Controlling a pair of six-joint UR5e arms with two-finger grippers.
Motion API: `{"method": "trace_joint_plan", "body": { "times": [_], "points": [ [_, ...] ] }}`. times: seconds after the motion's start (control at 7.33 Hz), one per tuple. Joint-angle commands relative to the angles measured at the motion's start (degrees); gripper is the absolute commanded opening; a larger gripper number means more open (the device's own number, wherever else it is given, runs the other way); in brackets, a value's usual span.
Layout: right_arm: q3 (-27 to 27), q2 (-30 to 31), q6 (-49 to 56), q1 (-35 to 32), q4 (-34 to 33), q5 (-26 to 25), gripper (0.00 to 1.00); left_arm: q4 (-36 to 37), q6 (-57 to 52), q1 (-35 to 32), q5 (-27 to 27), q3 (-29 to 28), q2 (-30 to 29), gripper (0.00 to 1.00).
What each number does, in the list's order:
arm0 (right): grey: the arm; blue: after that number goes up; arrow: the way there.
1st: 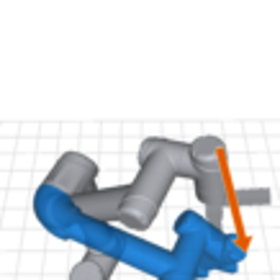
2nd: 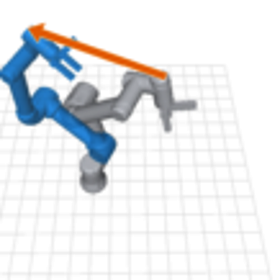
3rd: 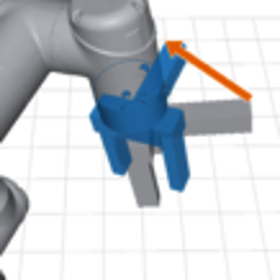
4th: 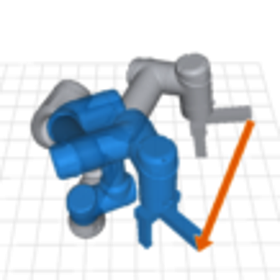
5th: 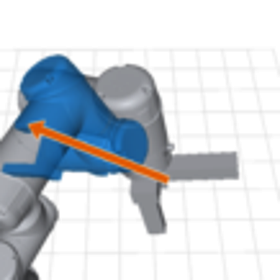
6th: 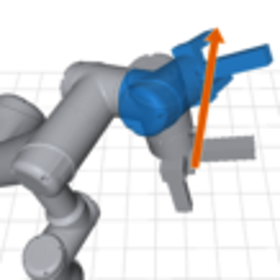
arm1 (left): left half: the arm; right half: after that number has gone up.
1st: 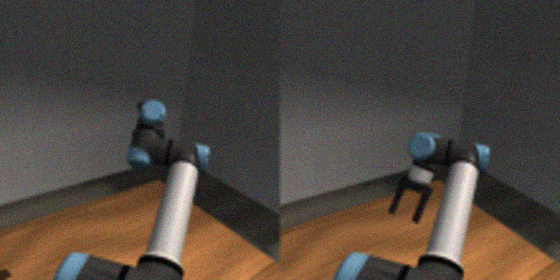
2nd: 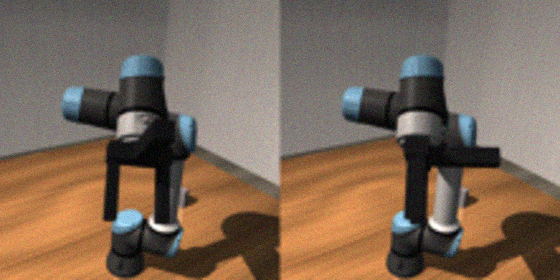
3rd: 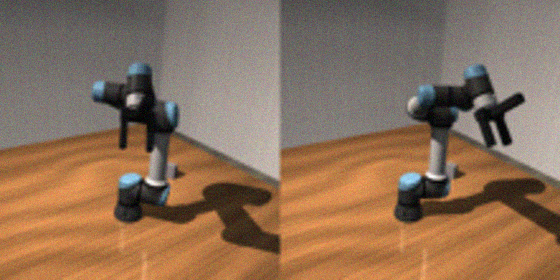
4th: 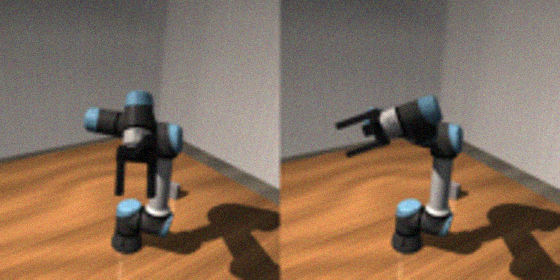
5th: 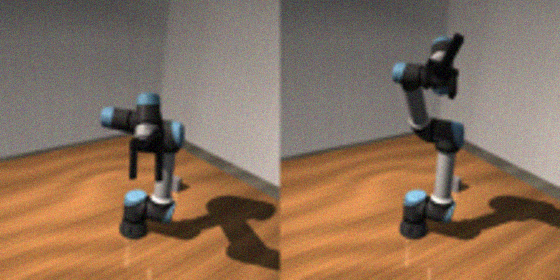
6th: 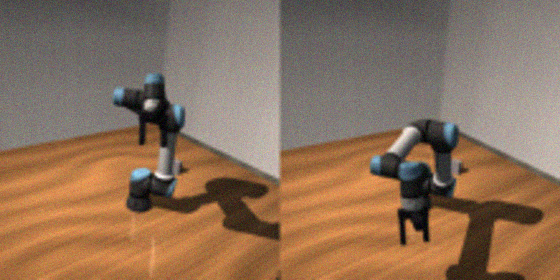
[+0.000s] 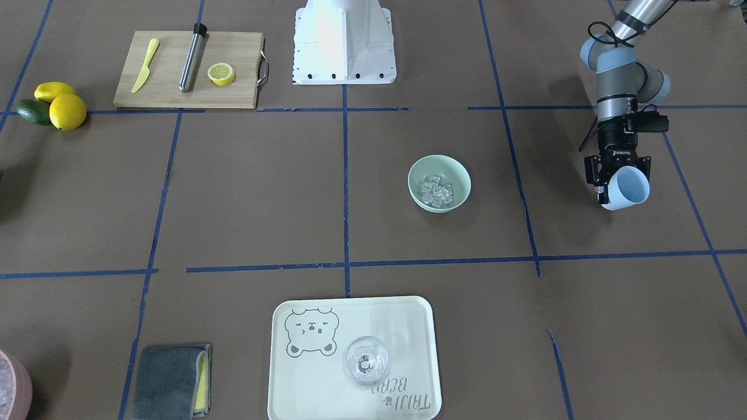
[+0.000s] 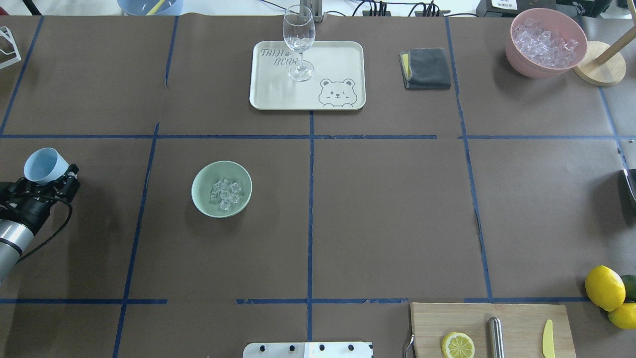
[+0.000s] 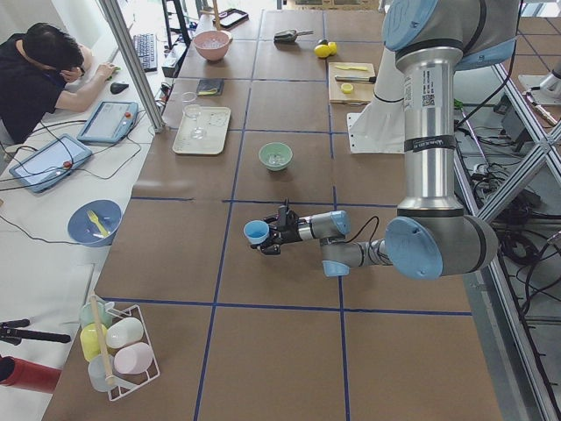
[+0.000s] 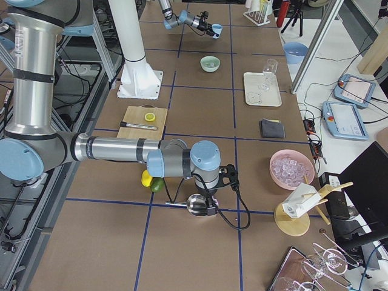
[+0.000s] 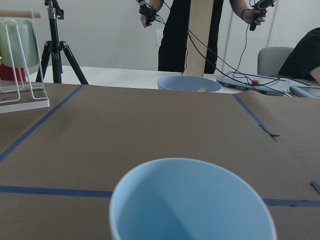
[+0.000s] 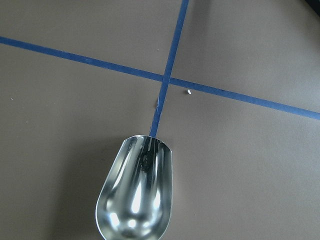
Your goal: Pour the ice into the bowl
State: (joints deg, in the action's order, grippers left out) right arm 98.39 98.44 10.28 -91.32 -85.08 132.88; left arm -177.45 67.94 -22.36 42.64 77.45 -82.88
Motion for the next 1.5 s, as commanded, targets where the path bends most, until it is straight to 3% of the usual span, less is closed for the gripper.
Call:
{"method": "trace_joint_plan", "body": {
  "times": [0.0, 0.41, 0.55, 0.82, 1.36],
  "points": [
    [0.0, 0.0, 0.0, 0.0, 0.0, 0.0, 1.0, 0.0, 0.0, 0.6, 0.0, 0.0, 0.1, 1.0],
    [0.0, 0.0, -0.1, 0.0, -0.1, 0.0, 1.0, -0.7, -3.1, 0.3, 0.6, 1.4, 1.0, 1.0],
    [0.0, 0.0, -0.1, 0.0, -0.1, -0.1, 1.0, -1.2, -8.5, 0.1, 1.3, 4.5, 2.1, 1.0],
    [0.0, -0.1, -0.2, 0.0, 0.0, 0.0, 1.0, -1.2, -13.8, -3.0, 9.9, 10.7, 5.3, 1.0],
    [0.2, -0.4, -0.2, 0.0, 0.0, 0.0, 1.0, 0.0, -32.4, -23.1, 29.4, 15.9, 5.4, 1.0]
  ]
}}
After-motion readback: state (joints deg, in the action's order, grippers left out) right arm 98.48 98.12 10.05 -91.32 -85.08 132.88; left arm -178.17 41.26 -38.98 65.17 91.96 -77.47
